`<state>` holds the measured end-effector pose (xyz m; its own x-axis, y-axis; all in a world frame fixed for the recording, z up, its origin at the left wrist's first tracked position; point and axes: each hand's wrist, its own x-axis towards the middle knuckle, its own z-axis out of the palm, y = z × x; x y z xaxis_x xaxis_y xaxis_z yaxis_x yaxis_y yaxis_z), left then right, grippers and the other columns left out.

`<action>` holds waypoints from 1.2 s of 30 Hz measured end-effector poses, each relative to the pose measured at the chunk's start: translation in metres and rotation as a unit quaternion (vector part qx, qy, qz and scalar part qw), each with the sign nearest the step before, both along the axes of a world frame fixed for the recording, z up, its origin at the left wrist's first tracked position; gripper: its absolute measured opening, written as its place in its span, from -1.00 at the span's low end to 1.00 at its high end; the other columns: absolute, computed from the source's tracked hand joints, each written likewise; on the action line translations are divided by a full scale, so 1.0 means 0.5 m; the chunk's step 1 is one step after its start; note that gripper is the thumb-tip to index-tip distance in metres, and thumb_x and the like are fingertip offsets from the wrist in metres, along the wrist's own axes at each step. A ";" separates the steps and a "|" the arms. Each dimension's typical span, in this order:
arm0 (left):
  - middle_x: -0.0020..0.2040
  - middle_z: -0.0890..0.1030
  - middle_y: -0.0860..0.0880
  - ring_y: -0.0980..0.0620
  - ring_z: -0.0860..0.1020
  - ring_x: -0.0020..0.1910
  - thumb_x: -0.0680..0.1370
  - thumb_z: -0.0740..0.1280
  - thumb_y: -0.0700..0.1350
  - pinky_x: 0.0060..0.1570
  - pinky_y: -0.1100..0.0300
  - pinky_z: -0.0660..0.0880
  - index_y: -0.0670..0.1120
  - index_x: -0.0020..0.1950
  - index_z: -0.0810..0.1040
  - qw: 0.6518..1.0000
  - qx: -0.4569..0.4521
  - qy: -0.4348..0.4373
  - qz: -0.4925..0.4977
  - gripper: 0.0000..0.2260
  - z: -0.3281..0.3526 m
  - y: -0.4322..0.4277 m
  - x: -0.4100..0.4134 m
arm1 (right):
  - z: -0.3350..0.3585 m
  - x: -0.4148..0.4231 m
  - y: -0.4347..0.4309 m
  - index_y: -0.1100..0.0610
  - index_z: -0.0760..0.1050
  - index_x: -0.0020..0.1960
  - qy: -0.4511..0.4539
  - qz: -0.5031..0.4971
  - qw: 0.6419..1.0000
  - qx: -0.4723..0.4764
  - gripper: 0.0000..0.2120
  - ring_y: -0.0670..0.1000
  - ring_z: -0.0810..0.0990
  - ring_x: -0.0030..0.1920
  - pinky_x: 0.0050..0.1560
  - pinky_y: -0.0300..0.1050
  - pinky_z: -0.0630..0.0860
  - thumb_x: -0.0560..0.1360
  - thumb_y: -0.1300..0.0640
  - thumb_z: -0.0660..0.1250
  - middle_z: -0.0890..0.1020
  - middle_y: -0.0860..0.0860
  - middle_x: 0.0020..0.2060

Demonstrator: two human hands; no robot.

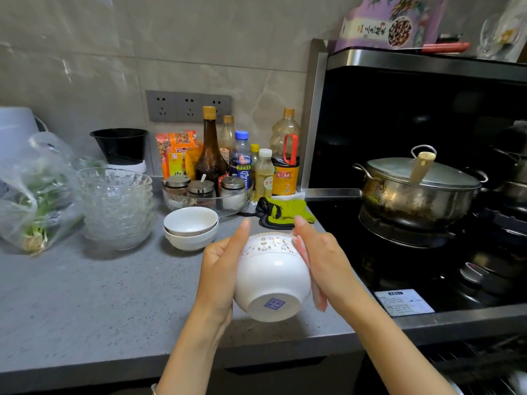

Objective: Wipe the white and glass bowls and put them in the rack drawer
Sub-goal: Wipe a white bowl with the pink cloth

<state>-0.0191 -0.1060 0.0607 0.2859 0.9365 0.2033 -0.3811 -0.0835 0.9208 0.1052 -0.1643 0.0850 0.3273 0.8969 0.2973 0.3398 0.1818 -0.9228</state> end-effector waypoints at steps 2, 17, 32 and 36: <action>-0.33 0.60 -0.29 -0.10 0.58 -0.38 0.41 0.28 0.16 -0.37 0.18 0.47 -0.28 -0.33 0.58 0.999 0.032 0.039 -0.001 -0.53 0.002 0.004 -0.007 | 0.001 0.005 -0.001 0.32 0.33 -0.47 -0.019 0.006 1.000 -0.012 -0.34 0.12 0.34 -0.63 -0.56 -0.20 0.19 0.55 -0.21 0.07 0.39 0.23 -0.57; -0.50 0.35 -0.10 0.02 0.35 -0.52 0.61 0.18 0.07 -0.43 0.19 0.23 -0.12 -0.46 0.31 0.982 0.045 0.047 0.178 -0.53 0.002 -0.001 0.035 | -0.052 -0.037 0.002 -0.10 0.48 0.27 0.012 0.016 0.994 0.109 -0.61 -0.33 0.43 0.26 0.17 -0.40 0.40 0.60 -0.22 0.04 0.53 -0.18 0.25; -0.31 0.54 -0.19 -0.07 0.54 -0.39 0.59 0.22 0.08 -0.36 0.18 0.40 -0.14 -0.26 0.47 0.994 -0.058 -0.023 0.085 -0.65 0.022 -0.032 0.031 | -0.033 -0.008 0.008 0.05 0.58 0.00 0.055 0.014 0.988 0.143 -0.65 -0.21 0.60 0.02 -0.04 -0.35 0.48 0.55 -0.07 0.06 0.66 -0.15 -0.07; -0.33 0.66 -0.06 -0.02 0.63 -0.41 0.57 0.26 0.08 -0.32 0.10 0.53 -0.04 -0.25 0.53 0.992 -0.096 -0.053 0.064 -0.73 0.031 -0.032 0.020 | -0.021 -0.002 0.000 0.00 0.55 -0.05 0.070 0.000 0.994 0.087 -0.67 -0.30 0.61 -0.27 -0.33 -0.49 0.43 0.60 -0.14 0.08 0.65 -0.12 -0.14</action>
<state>-0.0093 -0.1222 0.0764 0.1478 0.9882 0.0408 -0.4747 0.0347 0.8795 0.1041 -0.1642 0.0743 0.3757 0.8365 0.3989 0.2108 0.3421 -0.9157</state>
